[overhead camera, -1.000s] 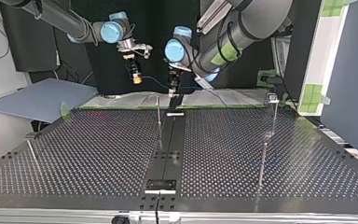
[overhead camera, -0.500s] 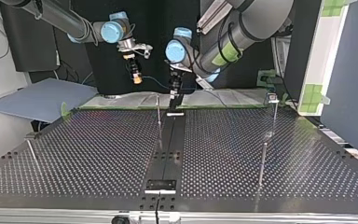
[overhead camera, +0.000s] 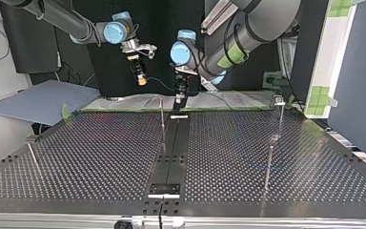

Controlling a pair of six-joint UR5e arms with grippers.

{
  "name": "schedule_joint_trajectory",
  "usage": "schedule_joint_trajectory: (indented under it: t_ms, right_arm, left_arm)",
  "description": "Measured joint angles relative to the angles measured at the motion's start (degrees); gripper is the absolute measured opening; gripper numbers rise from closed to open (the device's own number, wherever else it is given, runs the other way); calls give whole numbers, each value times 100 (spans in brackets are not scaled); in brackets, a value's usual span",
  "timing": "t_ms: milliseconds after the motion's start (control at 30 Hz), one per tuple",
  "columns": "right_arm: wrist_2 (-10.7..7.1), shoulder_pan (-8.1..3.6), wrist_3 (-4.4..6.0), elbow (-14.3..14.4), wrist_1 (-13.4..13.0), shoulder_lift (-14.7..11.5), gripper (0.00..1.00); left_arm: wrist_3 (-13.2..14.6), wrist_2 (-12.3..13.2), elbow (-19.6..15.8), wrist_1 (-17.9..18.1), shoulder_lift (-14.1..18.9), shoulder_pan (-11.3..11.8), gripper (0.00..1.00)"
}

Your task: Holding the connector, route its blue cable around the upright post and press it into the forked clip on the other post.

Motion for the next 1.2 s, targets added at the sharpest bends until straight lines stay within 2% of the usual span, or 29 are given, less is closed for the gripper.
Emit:
schedule_joint_trajectory:
  t_ms: [400,567,600,633,667,700,733,767,800,933,1067,1100,1133,1167,1200]
  right_arm:
    - [-8,15,0,1,8,0,0]
    - [-9,17,0,0,17,0,0]
    - [-9,17,-1,0,18,0,0]
    - [-9,18,-4,0,18,0,0]
    - [-10,17,-7,0,18,0,0]
    - [-9,17,-10,1,19,0,0]
    - [-10,18,-13,0,20,0,0]
    - [-9,18,-16,1,21,0,0]
    - [-10,17,-20,0,23,0,0]
    - [-9,14,-24,0,36,0,0]
    - [-9,14,-27,0,42,0,0]
    - [-9,14,-27,0,43,0,0]
    - [-9,14,-26,-1,43,0,0]
    - [-10,13,-27,-1,43,0,0]
    - [-9,10,-26,-1,44,0,0]
  left_arm:
    - [607,-48,0,-2,-1,41,98]
    - [664,-40,1,-29,-1,43,98]
    - [649,-29,2,-35,-1,43,84]
    - [628,-13,1,-40,-1,44,84]
    - [594,17,1,-42,-1,44,61]
    - [566,47,0,-40,-1,45,47]
    - [539,83,1,-36,-1,46,47]
    - [514,136,2,-24,-1,45,33]
    - [502,174,2,-6,-1,45,30]
    - [509,257,0,89,0,46,30]
    - [563,202,0,119,0,51,30]
    - [584,165,1,121,-1,51,21]
    - [608,124,1,122,-1,50,21]
    - [645,66,0,123,0,48,14]
    - [669,22,0,123,-1,44,2]
